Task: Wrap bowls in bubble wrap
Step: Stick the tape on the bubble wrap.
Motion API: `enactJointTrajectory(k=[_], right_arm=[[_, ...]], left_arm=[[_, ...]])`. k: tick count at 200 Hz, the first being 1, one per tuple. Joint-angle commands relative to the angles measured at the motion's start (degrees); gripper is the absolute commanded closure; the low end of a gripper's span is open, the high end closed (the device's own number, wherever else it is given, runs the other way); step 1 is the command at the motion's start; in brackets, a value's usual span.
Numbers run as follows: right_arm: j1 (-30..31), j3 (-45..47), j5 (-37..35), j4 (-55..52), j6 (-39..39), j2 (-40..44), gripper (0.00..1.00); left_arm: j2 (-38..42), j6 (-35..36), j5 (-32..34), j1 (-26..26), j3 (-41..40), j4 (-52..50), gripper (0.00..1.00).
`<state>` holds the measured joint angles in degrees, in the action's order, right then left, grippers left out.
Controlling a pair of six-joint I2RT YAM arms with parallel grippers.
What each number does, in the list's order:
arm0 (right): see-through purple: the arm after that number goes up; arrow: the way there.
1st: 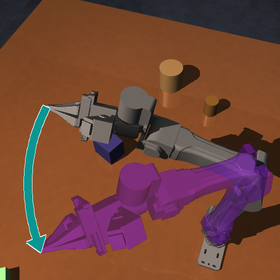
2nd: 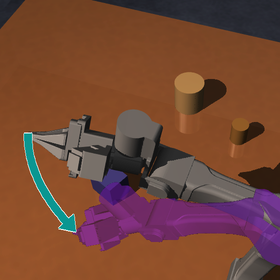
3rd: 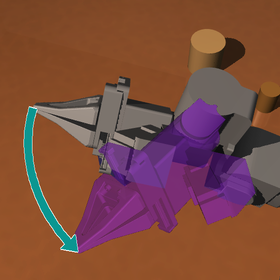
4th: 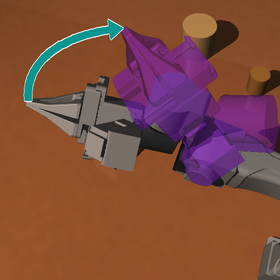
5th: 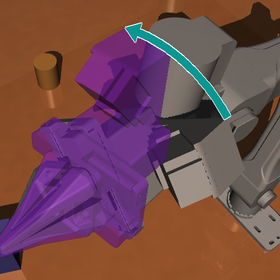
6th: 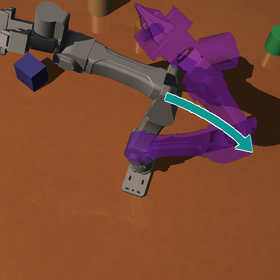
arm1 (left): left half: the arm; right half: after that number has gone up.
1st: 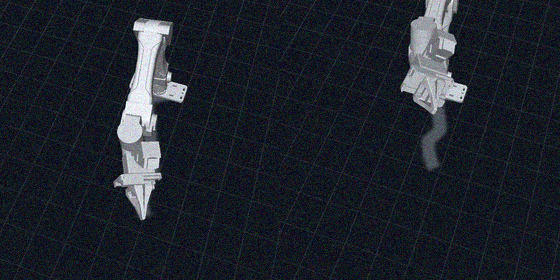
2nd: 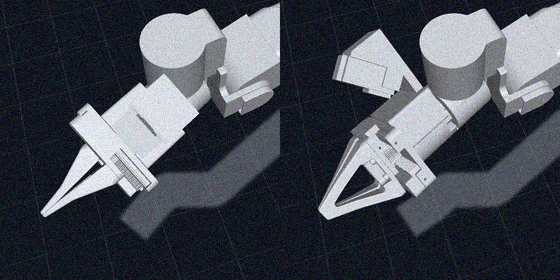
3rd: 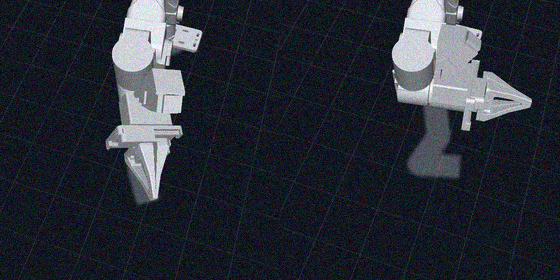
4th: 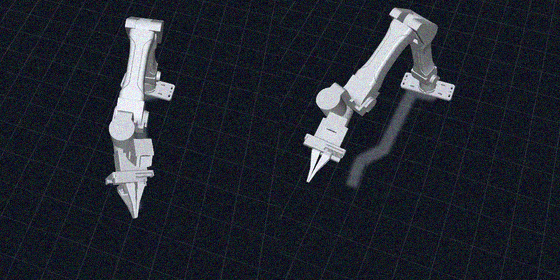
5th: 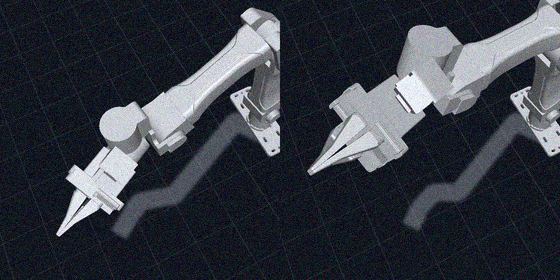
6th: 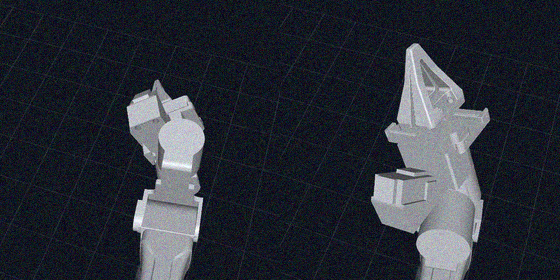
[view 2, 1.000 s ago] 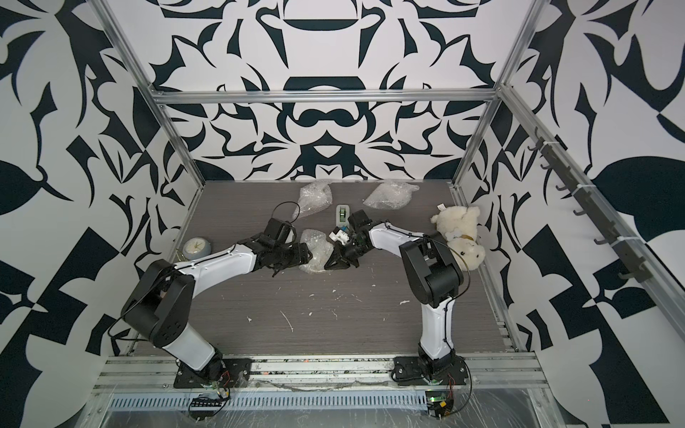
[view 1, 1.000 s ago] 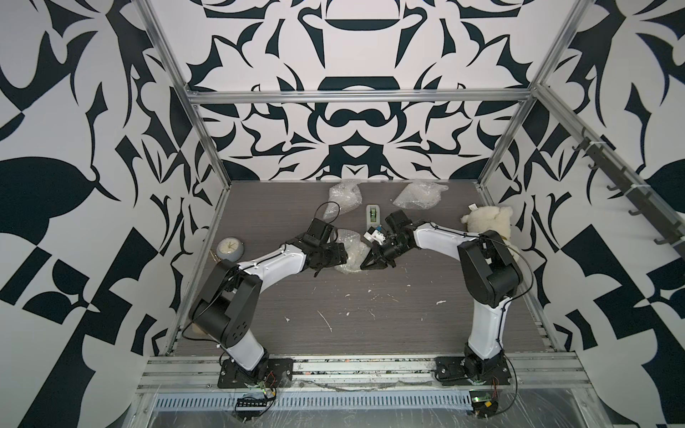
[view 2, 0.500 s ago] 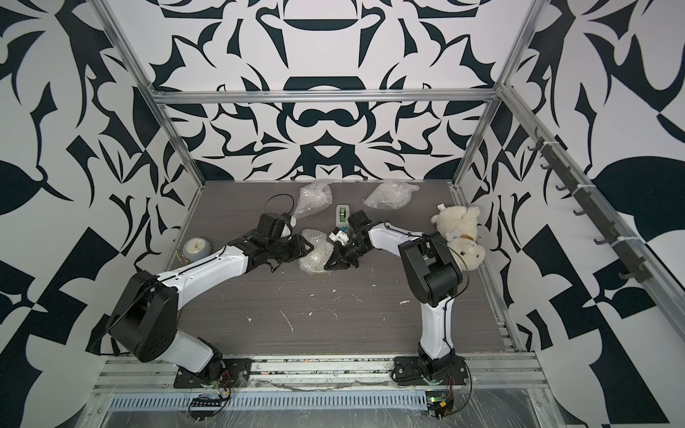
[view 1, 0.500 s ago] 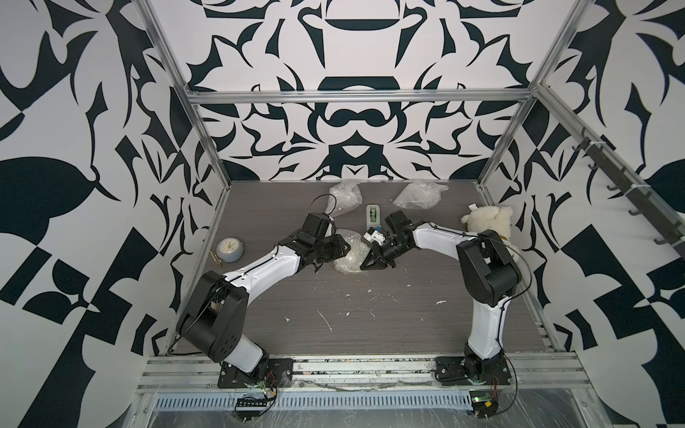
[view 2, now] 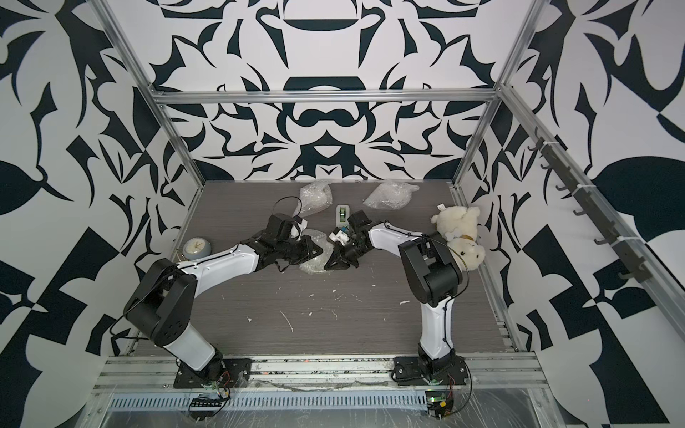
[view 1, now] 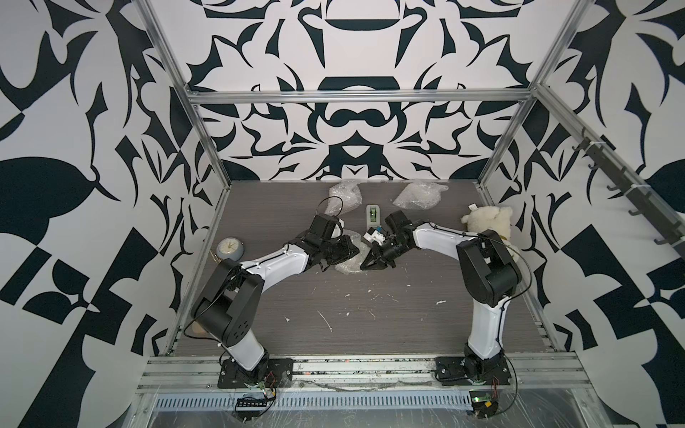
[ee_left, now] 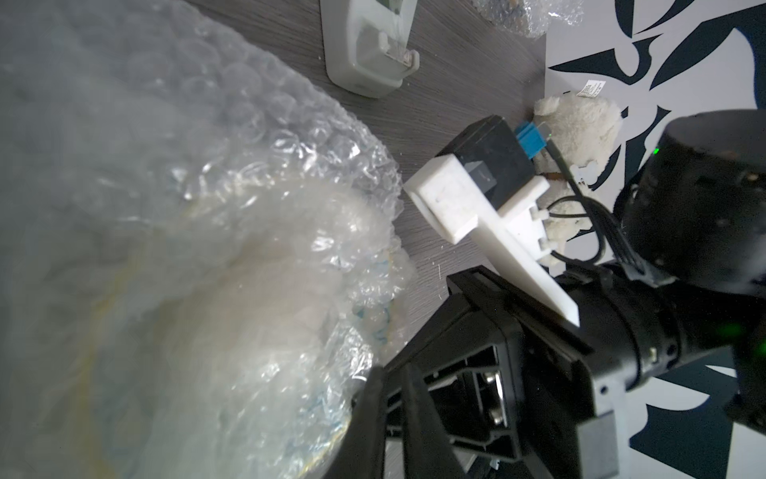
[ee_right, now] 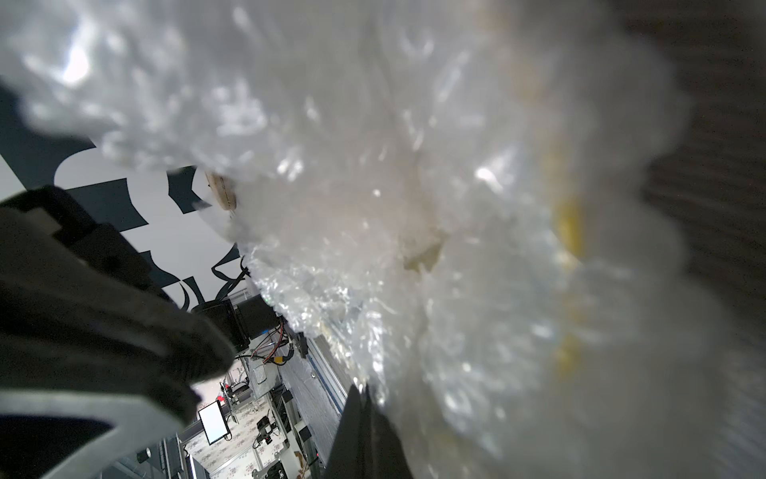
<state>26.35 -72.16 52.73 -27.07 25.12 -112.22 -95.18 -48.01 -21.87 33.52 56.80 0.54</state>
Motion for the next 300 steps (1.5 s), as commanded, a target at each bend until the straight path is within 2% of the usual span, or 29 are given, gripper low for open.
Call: enactJointTrajectory(k=[1,27,108,151,188,237,248,288,300], right_arm=[[0.28,-1.41,-1.72,-0.18,-0.14,-0.54,1.0],[0.28,-1.34,-1.74,-0.15,-0.03,-0.19,1.0],[0.28,-2.76,-1.49,0.17,0.77,-0.41,1.0],[0.2,-2.1,-1.44,-2.22,-0.44,1.06,0.76],[-0.59,-0.01,-2.79,-4.13,-1.39,4.08,0.65],[-0.78,0.6,-5.07,-9.86,-3.79,7.19,0.6],[-0.77,0.96,-5.49,-10.75,-4.08,7.11,0.53],[-1.66,2.2,-6.7,-11.75,-4.98,8.08,0.53],[-2.46,1.84,-7.26,-11.99,-5.02,9.4,0.55]], left_arm=[[-2.22,-0.49,-1.05,0.14,1.76,2.01,0.88],[-4.14,-0.05,1.86,-0.15,0.01,2.15,0.89],[-12.52,-1.69,0.37,-1.65,-4.01,9.27,0.92],[-14.34,-3.14,-0.72,-2.46,-6.06,12.6,0.92],[-14.55,-2.78,-1.08,-2.89,-5.82,12.4,0.93],[-13.64,-2.7,-1.53,-2.93,-4.73,11.28,0.92],[-13.69,-2.61,-1.37,-2.93,-4.46,11.03,0.93],[-13.64,-2.7,-1.76,-2.88,-3.93,10.89,0.92],[-13.42,-2.7,-1.67,-2.84,-3.97,10.8,0.92]])
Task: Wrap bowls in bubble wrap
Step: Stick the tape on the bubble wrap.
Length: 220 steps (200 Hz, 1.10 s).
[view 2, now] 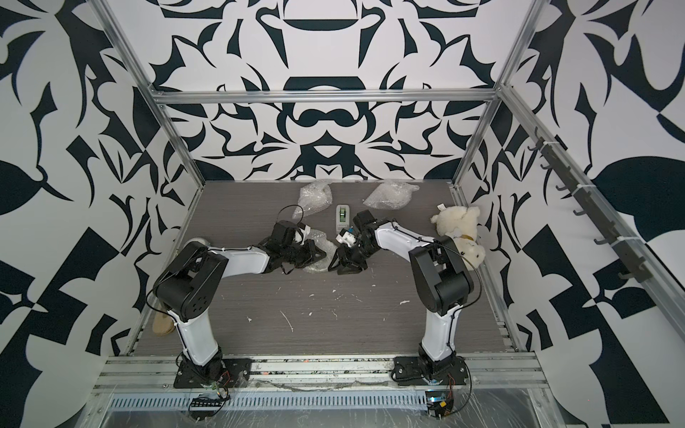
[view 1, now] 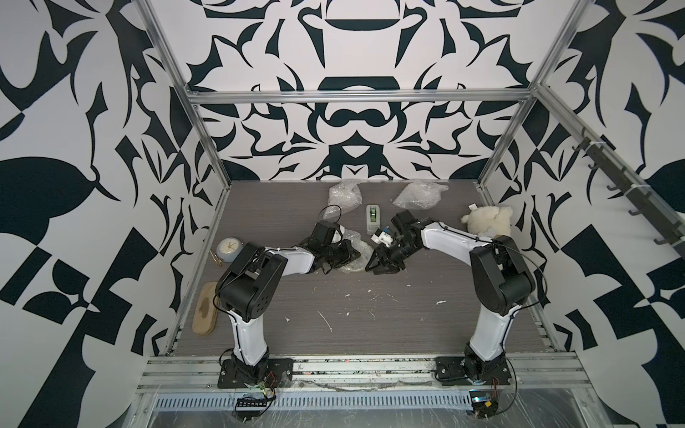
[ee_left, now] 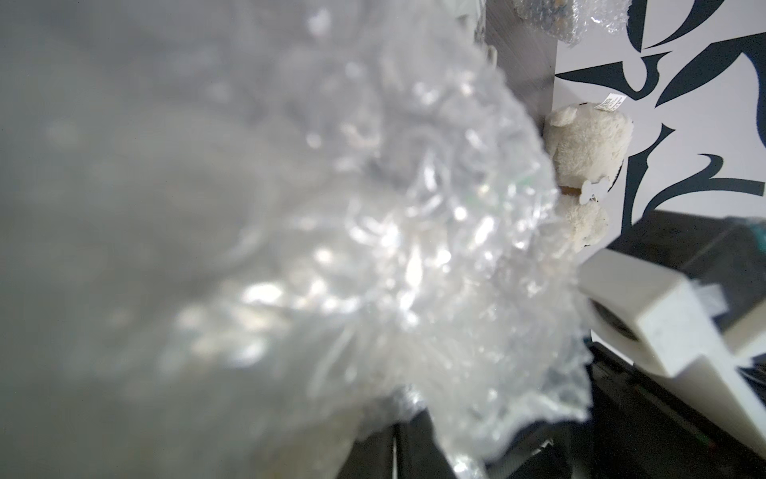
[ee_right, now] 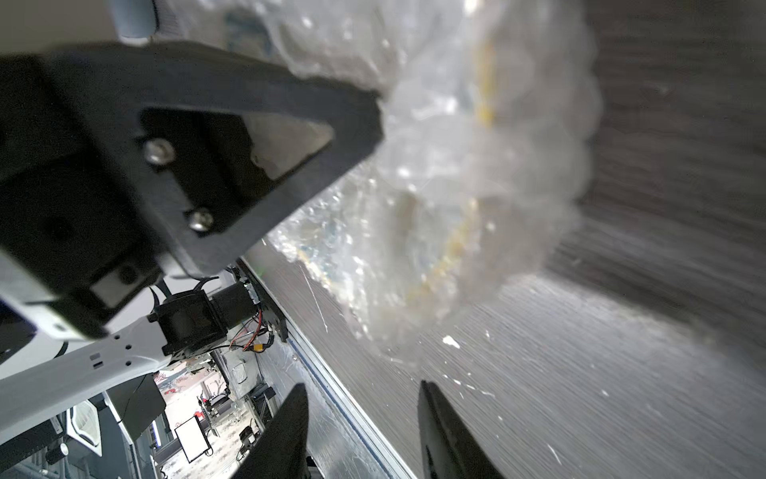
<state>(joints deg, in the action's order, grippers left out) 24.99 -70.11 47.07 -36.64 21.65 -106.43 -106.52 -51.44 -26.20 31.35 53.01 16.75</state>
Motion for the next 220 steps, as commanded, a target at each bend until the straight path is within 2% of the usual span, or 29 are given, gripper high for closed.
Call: enactJointTrajectory(k=[1,29,52,79,118,140,152,190,220], right_arm=[[-1.18,-0.3,-1.66,-2.49,-1.58,3.78,0.56],[-1.79,-4.19,-5.1,-5.2,-2.31,5.79,0.65],[-0.97,-5.88,-4.58,-5.06,-2.3,4.57,0.69],[-0.57,-6.09,-5.62,-4.03,-1.57,2.95,0.8],[0.92,-8.02,-5.56,-3.85,-1.13,0.21,0.8],[1.2,-8.56,-6.5,-4.16,-0.92,-1.31,0.66],[1.3,-8.51,-6.78,-3.62,-0.44,-1.84,0.64],[1.74,-9.48,-6.42,-2.0,0.96,-3.37,0.66],[1.8,-9.52,-6.55,-0.51,1.54,-5.02,0.75]], left_arm=[[-2.05,0.77,2.65,-0.68,-0.19,-5.46,0.92],[-1.94,0.99,2.6,-0.68,0.15,-5.95,0.92],[-2.11,1.04,2.38,-0.66,0.59,-6.17,0.92],[-2.11,1.17,2.49,-0.59,0.95,-6.63,0.92],[-2.15,1.37,2.51,-0.59,1.21,-7.17,0.92],[-2.32,1.47,2.49,-0.59,1.43,-7.35,0.92],[-2.29,1.52,2.42,-0.59,1.65,-7.57,0.92],[-2.21,1.7,2.48,-0.59,1.74,-7.7,0.92],[-2.15,1.77,2.51,-0.59,1.31,-7.37,0.92]])
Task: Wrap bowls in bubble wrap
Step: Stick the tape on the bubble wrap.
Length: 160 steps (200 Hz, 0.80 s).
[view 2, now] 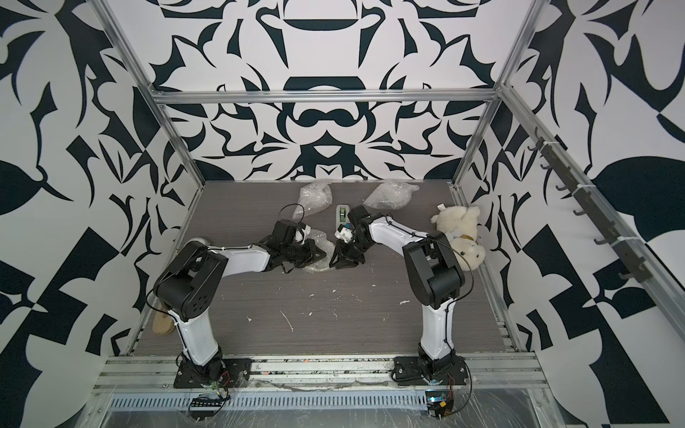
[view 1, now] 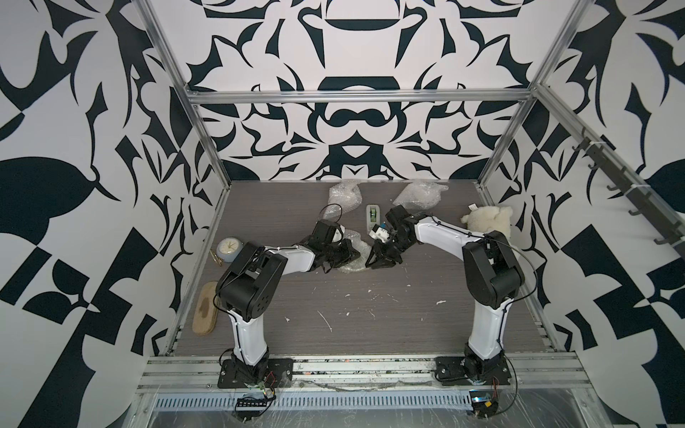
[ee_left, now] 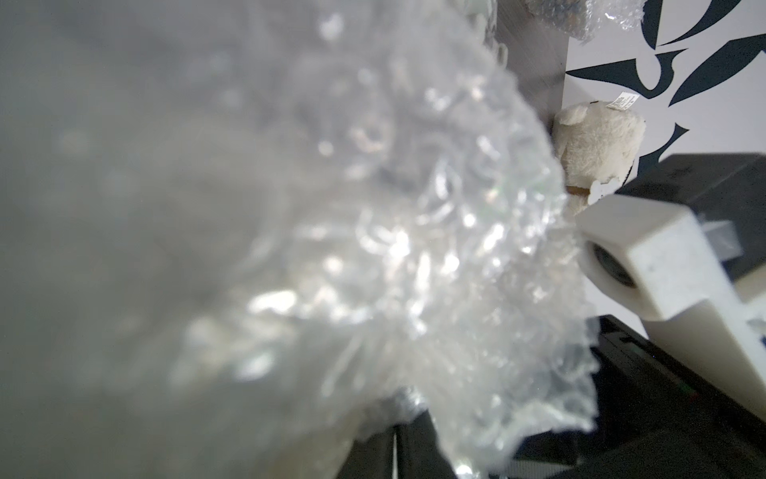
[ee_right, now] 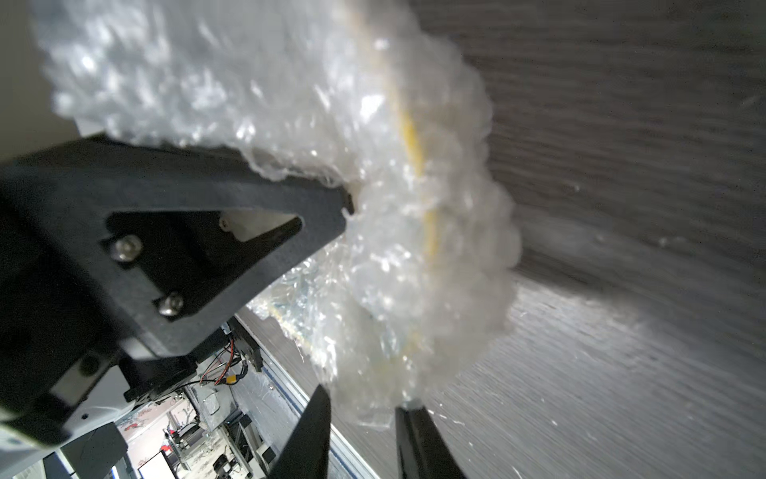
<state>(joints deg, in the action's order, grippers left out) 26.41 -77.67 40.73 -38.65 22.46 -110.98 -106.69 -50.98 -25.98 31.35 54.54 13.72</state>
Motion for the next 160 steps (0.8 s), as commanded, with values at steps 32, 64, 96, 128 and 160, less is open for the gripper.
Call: enactJointTrajectory(k=[32,64,96,128,160], right_arm=[[0.3,-2.46,0.13,3.44,1.51,-3.49,0.81],[0.3,-2.91,-0.44,4.11,1.79,-4.42,0.85],[0.3,-3.03,-0.61,2.12,0.68,-2.9,0.78],[-0.09,-2.75,-0.45,0.1,-0.2,1.31,0.66],[-0.05,-2.16,-0.21,0.05,0.32,3.6,0.56]], left_arm=[[-2.11,1.24,2.24,-0.59,-0.52,-4.14,0.92],[-1.81,1.26,2.2,-0.59,-0.74,-4.14,0.92],[-2.1,1.24,2.0,-0.59,-0.83,-4.05,0.92],[-3.14,1.21,1.73,-0.59,-0.68,-3.4,0.92],[-3.7,1.06,1.62,-0.59,-0.24,-3.07,0.92]])
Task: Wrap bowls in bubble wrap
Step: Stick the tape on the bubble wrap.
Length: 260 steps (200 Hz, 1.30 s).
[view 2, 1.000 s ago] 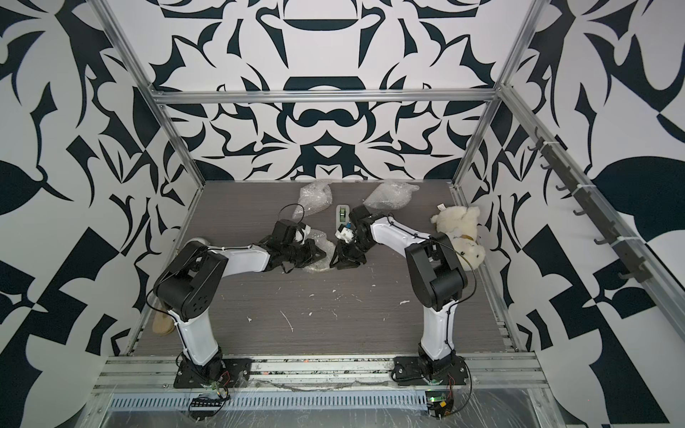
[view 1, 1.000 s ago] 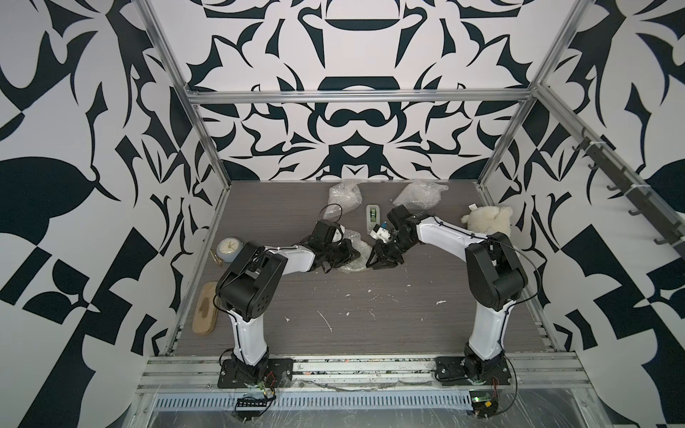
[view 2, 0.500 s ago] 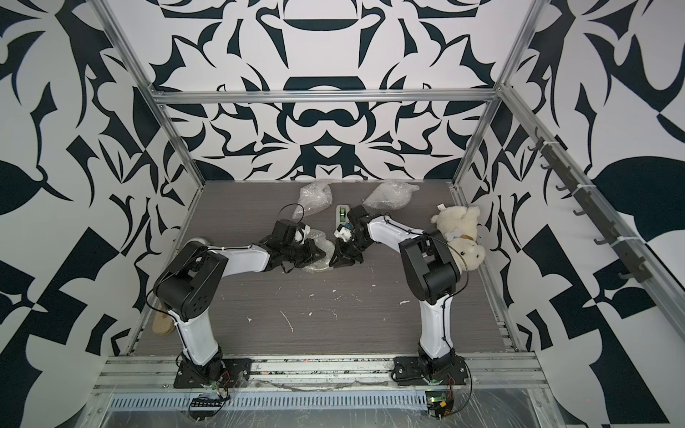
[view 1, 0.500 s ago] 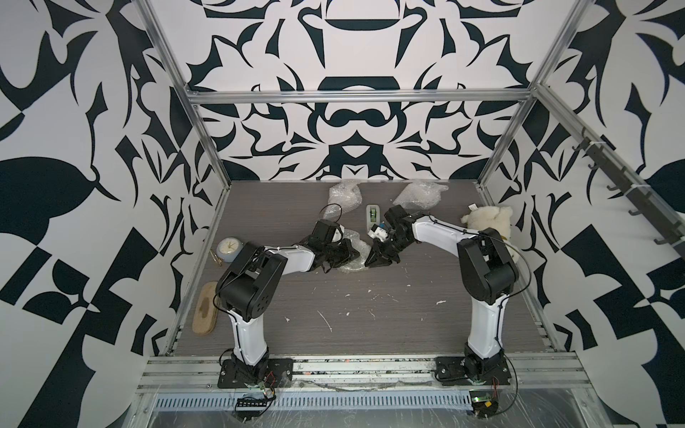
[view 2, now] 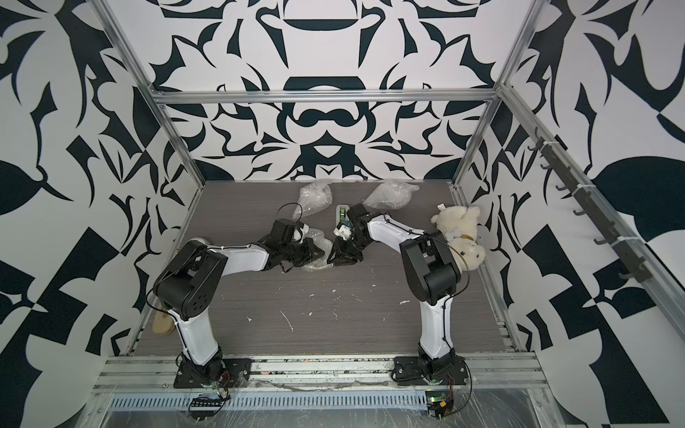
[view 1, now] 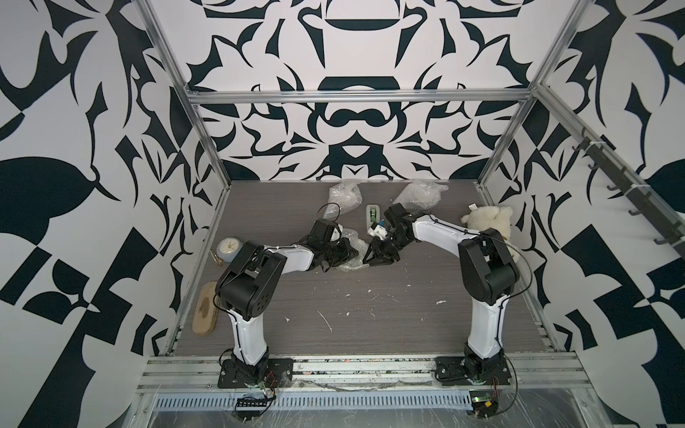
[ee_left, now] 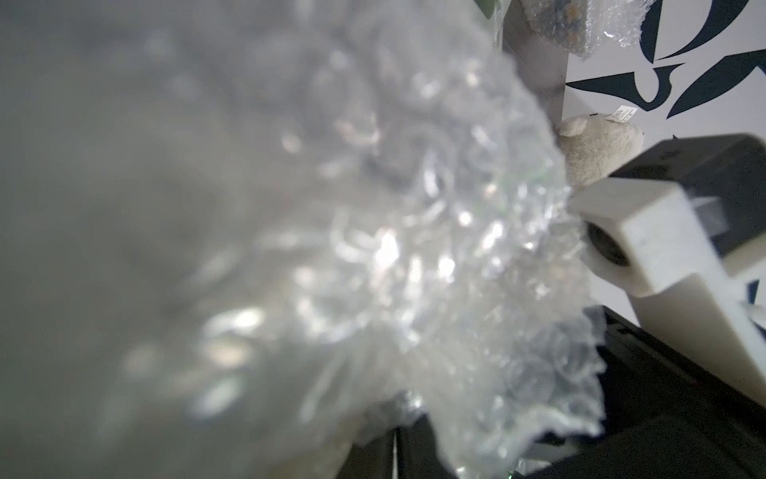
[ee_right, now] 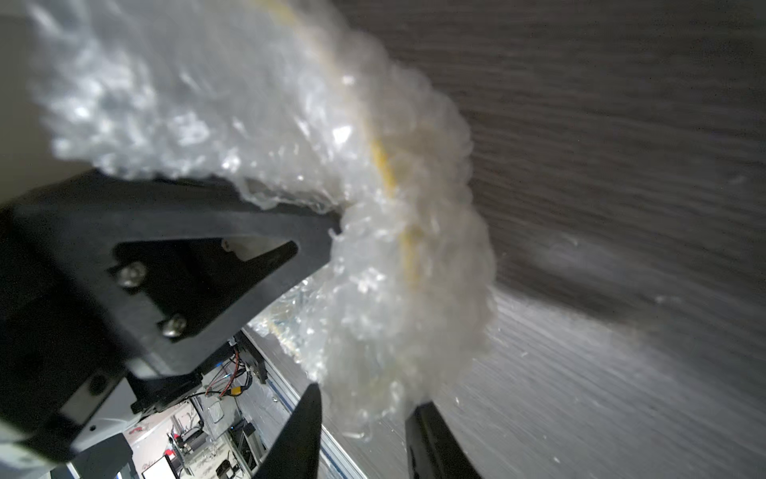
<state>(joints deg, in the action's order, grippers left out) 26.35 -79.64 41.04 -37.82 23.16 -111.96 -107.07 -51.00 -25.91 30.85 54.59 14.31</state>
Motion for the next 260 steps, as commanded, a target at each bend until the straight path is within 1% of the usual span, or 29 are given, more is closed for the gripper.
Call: enactJointTrajectory(k=[1,22,29,37,63,104,114,126,146,164,185,219,223,233,252,260], right_arm=[[0.02,-0.09,-0.48,-0.68,-0.3,4.61,0.56],[0.0,1.43,-0.92,2.18,1.41,4.14,0.5],[0.02,1.58,-0.27,3.01,1.91,3.18,0.45],[0.27,1.75,0.3,4.16,2.39,2.36,0.44],[0.4,2.0,1.15,8.82,4.63,0.04,0.42],[0.42,1.82,1.69,12.68,6.78,-3.24,0.42],[0.37,2.08,1.54,13.45,7.2,-3.68,0.44],[0.28,2.44,1.48,14.14,7.5,-3.96,0.52],[0.19,2.97,1.2,15.21,8.06,-4.03,0.69],[0.19,2.99,1.23,15.76,8.49,-4.01,0.86],[0.1,2.59,1.24,15.6,8.49,-3.63,1.0],[0.02,2.06,1.39,14.72,8.4,-2.94,1.0],[0.03,2.03,1.28,14.75,8.4,-2.91,1.0],[-0.03,1.73,1.39,14.53,8.31,-3.22,1.0],[0.01,0.44,1.3,14.27,8.93,-4.17,1.0],[0.02,-0.3,1.25,14.64,9.58,-4.53,1.0]], left_arm=[[-3.32,1.08,1.52,-0.09,-0.28,-3.67,0.92],[-3.06,1.08,1.52,-0.09,-0.1,-3.83,0.92],[-2.95,1.08,1.52,-0.09,-0.09,-3.85,0.92],[-2.9,1.08,1.57,-0.09,-0.1,-3.93,0.92],[-2.72,1.13,1.57,-0.09,-0.4,-4.12,0.92],[-2.44,1.08,1.74,-0.09,-0.63,-4.13,0.92],[-2.44,1.08,1.71,-0.09,-0.62,-4.18,0.92],[-2.58,1.1,1.57,-0.09,-0.56,-4.13,0.92],[-2.65,1.08,1.31,-0.09,-0.29,-4.11,0.92],[-2.79,1.08,1.06,-0.09,-0.18,-4.11,0.92],[-2.7,1.15,1.07,-0.09,0.14,-4.29,0.92],[-2.22,1.22,1.03,-0.09,0.52,-4.67,0.92],[-1.94,1.24,0.96,-0.09,0.73,-4.93,0.89],[-1.07,1.64,1.43,-0.09,1.47,-6.35,0.79],[1.84,3.57,2.33,-0.09,3.8,-10.54,0.73],[3.59,4.65,3.2,-0.13,4.9,-12.94,0.66]])
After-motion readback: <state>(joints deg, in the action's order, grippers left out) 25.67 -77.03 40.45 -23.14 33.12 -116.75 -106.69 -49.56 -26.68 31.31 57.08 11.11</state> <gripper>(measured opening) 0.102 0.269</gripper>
